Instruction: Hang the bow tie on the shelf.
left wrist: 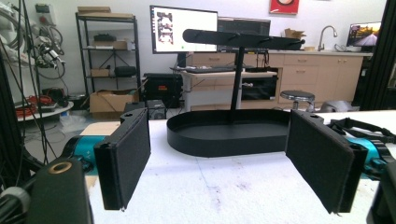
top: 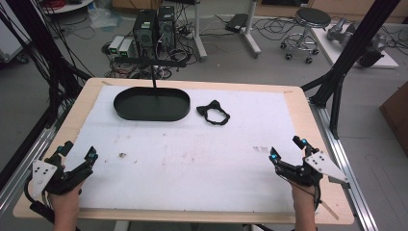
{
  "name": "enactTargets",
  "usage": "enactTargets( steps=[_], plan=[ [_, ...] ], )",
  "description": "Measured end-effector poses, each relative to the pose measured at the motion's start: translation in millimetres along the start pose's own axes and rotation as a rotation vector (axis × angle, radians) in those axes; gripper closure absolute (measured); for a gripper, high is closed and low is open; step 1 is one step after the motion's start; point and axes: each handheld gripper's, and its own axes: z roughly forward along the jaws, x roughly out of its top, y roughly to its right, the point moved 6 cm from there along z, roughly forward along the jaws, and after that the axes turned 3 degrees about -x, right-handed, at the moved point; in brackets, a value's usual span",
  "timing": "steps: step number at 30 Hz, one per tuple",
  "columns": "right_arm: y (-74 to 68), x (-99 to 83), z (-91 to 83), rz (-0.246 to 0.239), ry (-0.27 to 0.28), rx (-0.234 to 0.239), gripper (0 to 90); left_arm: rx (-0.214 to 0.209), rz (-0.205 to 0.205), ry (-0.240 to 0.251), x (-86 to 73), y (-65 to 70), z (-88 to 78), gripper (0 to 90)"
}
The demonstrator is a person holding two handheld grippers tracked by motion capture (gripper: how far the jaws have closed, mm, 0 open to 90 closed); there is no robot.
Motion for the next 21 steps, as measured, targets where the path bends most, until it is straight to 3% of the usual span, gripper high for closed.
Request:
enactTargets(
  steps=[2, 6, 8, 11, 12, 16, 17, 19, 20, 21],
  plan=[
    [-5.2, 11.6, 14.8, -0.016, -0.028, 0.045, 12.0, -0.004, 0.000, 0.002, 0.5, 0.8, 0.1, 22.7],
    [-10.3, 21.4, 33.6, -0.038, -0.068, 0.090, 12.0, -0.004, 0.004, -0.001, 0.3, 1.0, -0.5, 22.7],
    [-14.5, 26.8, 55.0, -0.057, -0.117, 0.117, 11.9, -0.002, 0.003, 0.000, 0.0, 0.3, -0.5, 22.6],
    [-19.3, 31.1, 68.7, -0.059, -0.130, 0.147, 11.9, 0.001, -0.003, -0.002, -1.1, -1.0, -0.1, 22.7],
    [-23.8, 35.4, 81.9, -0.066, -0.142, 0.170, 11.9, 0.002, -0.005, -0.002, -1.4, -1.0, 0.1, 22.6],
    [-33.9, 42.1, 109.4, -0.099, -0.182, 0.205, 11.9, -0.004, -0.006, -0.005, -2.1, 0.5, 1.1, 22.7],
    [-33.9, 42.1, 109.4, -0.099, -0.182, 0.205, 11.9, -0.007, -0.007, -0.008, -2.5, 1.2, 1.5, 22.7],
    [-41.5, 45.8, 131.8, -0.122, -0.218, 0.212, 11.9, -0.014, -0.003, -0.014, -3.2, 2.4, 2.3, 22.6],
    [-41.5, 45.8, 131.8, -0.122, -0.218, 0.212, 11.9, -0.016, -0.004, -0.012, -3.4, 3.0, 2.8, 22.6],
    [-46.5, 46.9, 146.6, -0.128, -0.241, 0.224, 11.9, -0.018, -0.007, -0.014, -4.0, 3.5, 3.3, 22.7]
  ],
)
